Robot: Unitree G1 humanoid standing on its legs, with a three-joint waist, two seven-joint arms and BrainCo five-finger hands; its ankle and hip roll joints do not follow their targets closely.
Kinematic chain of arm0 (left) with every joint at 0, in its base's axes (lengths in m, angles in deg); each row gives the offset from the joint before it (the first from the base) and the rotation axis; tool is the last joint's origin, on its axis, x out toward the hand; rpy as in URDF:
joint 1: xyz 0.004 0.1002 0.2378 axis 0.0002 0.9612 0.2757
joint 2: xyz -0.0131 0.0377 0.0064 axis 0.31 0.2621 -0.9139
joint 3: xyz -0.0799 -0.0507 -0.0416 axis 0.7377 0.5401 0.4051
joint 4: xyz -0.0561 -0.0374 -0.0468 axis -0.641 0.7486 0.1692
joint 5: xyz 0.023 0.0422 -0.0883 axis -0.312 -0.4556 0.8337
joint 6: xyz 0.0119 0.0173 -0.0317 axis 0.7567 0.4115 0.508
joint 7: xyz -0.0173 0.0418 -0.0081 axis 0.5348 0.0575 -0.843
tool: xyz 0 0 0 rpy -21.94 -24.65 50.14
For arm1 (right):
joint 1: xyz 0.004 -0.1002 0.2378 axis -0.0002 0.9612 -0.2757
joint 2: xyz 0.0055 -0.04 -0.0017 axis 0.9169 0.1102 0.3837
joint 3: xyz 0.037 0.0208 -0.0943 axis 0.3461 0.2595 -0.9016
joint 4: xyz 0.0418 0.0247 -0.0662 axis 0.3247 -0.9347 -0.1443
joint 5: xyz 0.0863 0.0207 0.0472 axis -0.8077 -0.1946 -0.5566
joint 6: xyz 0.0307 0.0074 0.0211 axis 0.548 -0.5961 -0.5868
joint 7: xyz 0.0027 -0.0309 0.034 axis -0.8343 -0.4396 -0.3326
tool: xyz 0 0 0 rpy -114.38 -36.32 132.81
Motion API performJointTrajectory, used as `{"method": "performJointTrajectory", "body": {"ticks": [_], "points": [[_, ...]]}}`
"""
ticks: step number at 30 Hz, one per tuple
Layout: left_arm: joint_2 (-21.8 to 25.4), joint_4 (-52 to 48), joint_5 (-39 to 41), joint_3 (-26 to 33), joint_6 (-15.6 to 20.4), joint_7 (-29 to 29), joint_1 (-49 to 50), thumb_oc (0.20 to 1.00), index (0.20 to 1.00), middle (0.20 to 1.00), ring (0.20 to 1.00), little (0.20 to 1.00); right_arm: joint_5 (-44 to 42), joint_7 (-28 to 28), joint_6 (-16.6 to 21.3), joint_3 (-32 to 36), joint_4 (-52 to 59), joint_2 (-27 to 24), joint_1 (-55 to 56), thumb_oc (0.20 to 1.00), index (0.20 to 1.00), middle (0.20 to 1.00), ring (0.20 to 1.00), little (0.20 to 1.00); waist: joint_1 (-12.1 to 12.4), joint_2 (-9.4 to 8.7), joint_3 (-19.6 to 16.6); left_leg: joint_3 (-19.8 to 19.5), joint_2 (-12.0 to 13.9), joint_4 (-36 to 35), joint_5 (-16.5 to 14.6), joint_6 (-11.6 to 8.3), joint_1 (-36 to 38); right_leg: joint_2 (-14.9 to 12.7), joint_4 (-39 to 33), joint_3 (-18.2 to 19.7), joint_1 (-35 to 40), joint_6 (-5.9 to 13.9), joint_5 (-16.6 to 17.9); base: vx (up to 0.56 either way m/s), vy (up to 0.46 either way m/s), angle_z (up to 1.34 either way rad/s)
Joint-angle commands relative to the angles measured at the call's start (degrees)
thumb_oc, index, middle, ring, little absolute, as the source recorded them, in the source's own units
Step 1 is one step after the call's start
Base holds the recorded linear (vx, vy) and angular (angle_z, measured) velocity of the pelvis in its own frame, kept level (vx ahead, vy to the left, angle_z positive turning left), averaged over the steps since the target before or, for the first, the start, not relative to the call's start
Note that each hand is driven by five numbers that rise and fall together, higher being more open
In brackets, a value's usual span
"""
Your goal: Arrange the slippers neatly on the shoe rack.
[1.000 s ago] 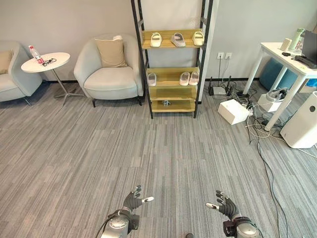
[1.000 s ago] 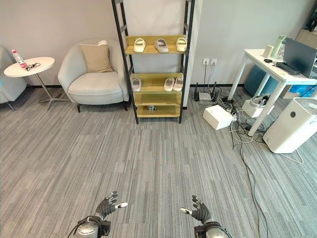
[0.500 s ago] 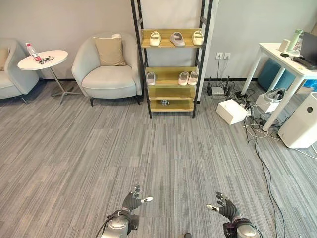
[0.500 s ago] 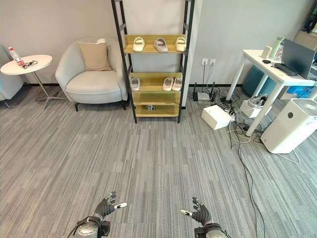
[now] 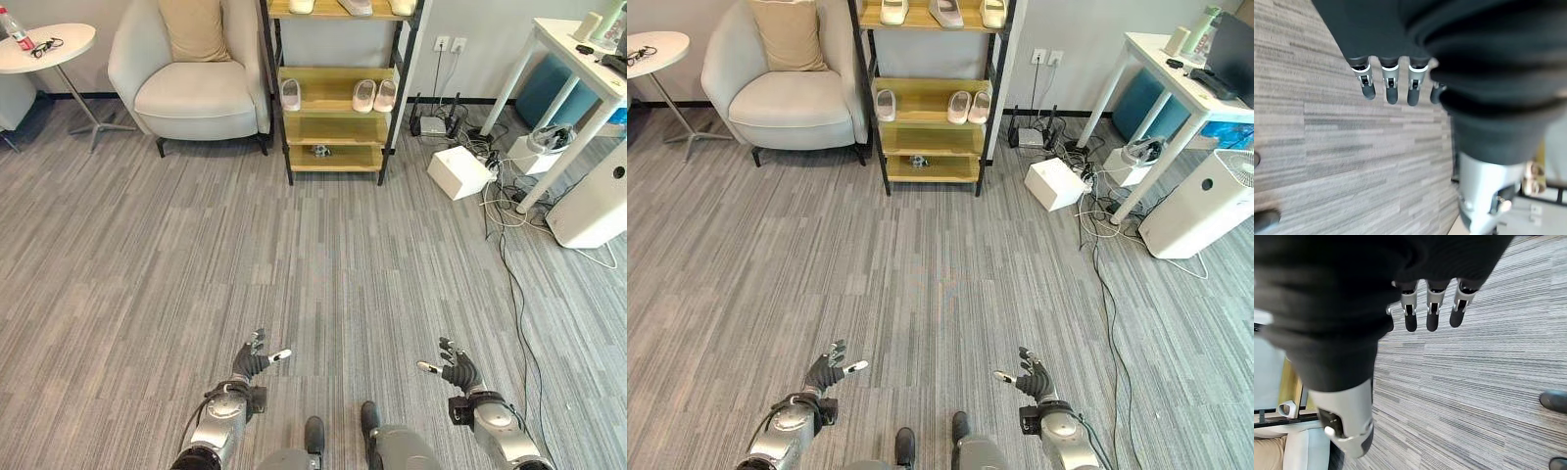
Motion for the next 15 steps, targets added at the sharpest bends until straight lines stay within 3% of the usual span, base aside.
{"method": "performJointTrajectory", "body": {"ticks": [1, 4, 6, 7, 10, 11, 13, 15], "points": [[0.3, -0.4, 0.6, 1.3, 2.5, -0.5, -3.4, 1.0, 1.0, 1.0, 1.0, 1.0, -1.0, -1.5, 2.7, 1.1, 2.5, -1.0, -1.6, 1.0, 1.0, 1.0, 1.0, 1.0, -1.5, -1.21, -0.4, -3.7, -0.2, -0.5, -5.5, -3.27, 4.9, -0.5, -10.8, -0.8, -0.2, 2.02, 8.1, 0.24, -0.137, 0.02], [-0.5, -0.1, 0.5, 1.4, 2.2, -0.1, -3.2, 1.0, 1.0, 1.0, 1.0, 1.0, 0.4, -1.0, 2.2, 1.3, 4.0, -1.3, 0.3, 1.0, 1.0, 1.0, 1.0, 1.0, -2.9, -1.56, -1.7, -4.3, 0.9, -0.5, -8.0, -4.77, 8.2, -0.9, -14.6, -4.4, 0.7, 2.31, 8.8, 0.31, -0.186, 0.21], [-0.9, -0.2, 0.6, 1.2, 2.2, -0.1, -3.0, 1.0, 1.0, 1.0, 1.0, 1.0, 0.5, -0.9, 2.3, 1.3, 4.0, -1.4, 0.7, 1.0, 1.0, 1.0, 1.0, 1.0, -3.1, -1.48, -2.1, -4.2, 1.5, -0.5, -8.3, -5.03, 8.9, -0.6, -14.3, -4.3, 1.3, 1.63, 9.0, 0.29, -0.25, 0.53], [-2.0, 0.6, 1.6, 0.3, 1.9, 0.4, -3.6, 1.0, 1.0, 1.0, 1.0, 1.0, -0.1, -0.3, 2.3, 1.6, 5.3, -2.7, 2.4, 1.0, 1.0, 1.0, 1.0, 1.0, -4.5, -0.55, -3.4, -4.1, 4.6, 1.3, -8.3, -7.09, 9.4, 0.7, -13.7, -4.7, 3.3, 0.05, 6.7, 0.39, -0.369, 0.68], [-2.8, 1.3, 2.2, 0.3, 1.8, 0.3, -3.9, 1.0, 1.0, 1.0, 1.0, 1.0, -0.5, 0.3, 2.2, 1.0, 5.7, -3.3, 2.8, 1.0, 1.0, 1.0, 1.0, 1.0, -5.1, -0.01, -3.5, -4.5, 5.5, 5.9, -6.1, -8.3, 8.3, 1.4, -13.0, -5.1, 4.4, -0.99, 5.4, 0.21, -0.217, 0.41], [-3.6, 0.7, 3.7, 0.4, 2.1, 0.1, -3.8, 1.0, 1.0, 1.0, 1.0, 1.0, -1.2, 1.4, 2.2, 0.2, 5.9, -4.2, 2.9, 1.0, 1.0, 1.0, 1.0, 1.0, -4.7, -0.26, -2.5, -5.7, 4.3, 16.1, -1.1, -9.97, 5.0, 2.3, -12.3, -4.3, 6.8, -2.72, 3.8, 0.29, -0.282, 0.1], [-3.7, 0.3, 4.4, 0.2, 2.0, 0.2, -3.9, 1.0, 1.0, 1.0, 1.0, 1.0, -1.2, 1.4, 1.7, 0.1, 6.2, -4.7, 3.0, 1.0, 1.0, 1.0, 1.0, 1.0, -4.1, -0.94, -1.6, -5.1, 4.0, 17.6, 0.2, -9.65, 2.0, 1.9, -11.9, -3.9, 8.3, -3.3, 2.4, 0.23, -0.171, -0.07], [-3.8, 0.3, 3.8, -0.5, 2.0, -0.1, -3.9, 1.0, 1.0, 1.0, 1.0, 1.0, -1.5, 1.2, 1.6, 0.4, 5.9, -5.2, 2.9, 1.0, 1.0, 1.0, 1.0, 1.0, -2.9, -1.94, -1.5, -2.5, 3.8, 11.6, -2.4, -8.03, -3.4, 0.9, -12.6, -3.4, 10.7, -2.86, 0.8, 0.28, -0.075, -0.29]]}}
